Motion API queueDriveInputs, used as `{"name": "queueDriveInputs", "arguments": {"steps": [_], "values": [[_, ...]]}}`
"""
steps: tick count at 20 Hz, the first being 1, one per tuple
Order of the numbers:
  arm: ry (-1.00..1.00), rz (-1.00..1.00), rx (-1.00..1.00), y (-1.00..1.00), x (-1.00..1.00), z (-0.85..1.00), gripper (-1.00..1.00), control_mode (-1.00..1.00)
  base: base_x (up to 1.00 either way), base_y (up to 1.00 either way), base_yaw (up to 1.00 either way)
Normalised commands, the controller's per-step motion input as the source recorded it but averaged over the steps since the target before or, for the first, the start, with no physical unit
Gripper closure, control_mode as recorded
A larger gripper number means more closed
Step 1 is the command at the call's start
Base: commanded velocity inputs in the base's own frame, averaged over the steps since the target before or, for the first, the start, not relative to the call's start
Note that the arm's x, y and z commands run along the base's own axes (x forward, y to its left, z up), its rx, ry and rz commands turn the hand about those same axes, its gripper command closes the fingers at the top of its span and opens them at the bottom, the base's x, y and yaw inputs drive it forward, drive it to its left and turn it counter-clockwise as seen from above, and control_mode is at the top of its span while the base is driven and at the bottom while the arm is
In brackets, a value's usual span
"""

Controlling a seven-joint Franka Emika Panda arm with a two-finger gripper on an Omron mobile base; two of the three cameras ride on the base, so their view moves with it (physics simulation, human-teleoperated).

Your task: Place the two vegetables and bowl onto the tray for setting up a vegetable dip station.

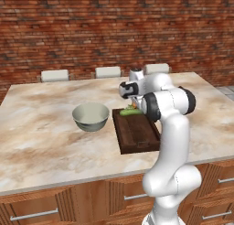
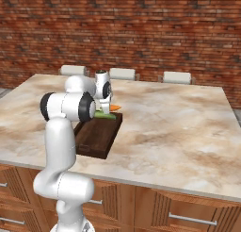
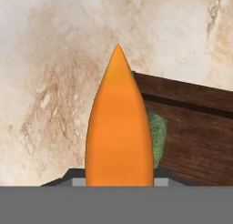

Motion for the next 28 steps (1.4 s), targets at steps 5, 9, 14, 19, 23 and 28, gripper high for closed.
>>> {"name": "queueDriveInputs", "arguments": {"steps": [5, 9, 14, 19, 23, 28], "values": [[-0.03, 0.00, 0.00, 0.00, -0.51, 0.00, 1.00, -1.00, 0.00, 0.00, 0.00], [0.00, 0.00, 0.00, 0.00, -0.21, 0.00, 1.00, -1.00, 0.00, 0.00, 0.00], [0.00, 0.00, 0.00, 0.00, 0.00, -0.01, 1.00, -1.00, 0.00, 0.00, 0.00], [0.00, 0.00, 0.00, 0.00, 0.01, -0.04, 1.00, -1.00, 0.00, 0.00, 0.00], [0.00, 0.00, 0.00, 0.00, 0.00, -0.03, 1.00, -1.00, 0.00, 0.00, 0.00], [0.00, 0.00, 0.00, 0.01, 0.00, -0.08, -1.00, -1.00, 0.00, 0.00, 0.00]]}}
